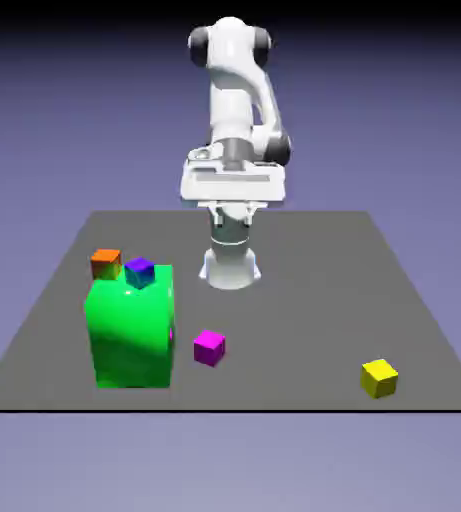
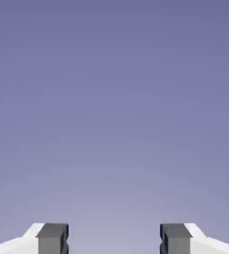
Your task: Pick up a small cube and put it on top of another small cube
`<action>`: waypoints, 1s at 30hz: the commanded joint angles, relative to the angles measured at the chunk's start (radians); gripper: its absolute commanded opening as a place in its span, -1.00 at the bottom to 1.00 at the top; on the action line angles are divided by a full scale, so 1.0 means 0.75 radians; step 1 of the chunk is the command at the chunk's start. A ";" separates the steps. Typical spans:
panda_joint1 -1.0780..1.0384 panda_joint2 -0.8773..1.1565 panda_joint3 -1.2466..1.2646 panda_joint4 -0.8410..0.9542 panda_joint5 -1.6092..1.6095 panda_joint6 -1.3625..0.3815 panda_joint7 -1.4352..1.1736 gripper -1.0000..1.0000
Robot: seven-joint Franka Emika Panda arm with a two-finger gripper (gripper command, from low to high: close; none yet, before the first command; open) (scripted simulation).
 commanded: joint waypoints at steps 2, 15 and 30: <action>0.089 0.023 -0.097 0.001 -0.114 -0.013 -0.020 0.00; 0.665 0.174 -0.725 0.004 -0.853 -0.099 -0.151 0.00; 1.331 0.347 -1.450 0.008 -1.706 -0.199 -0.302 0.00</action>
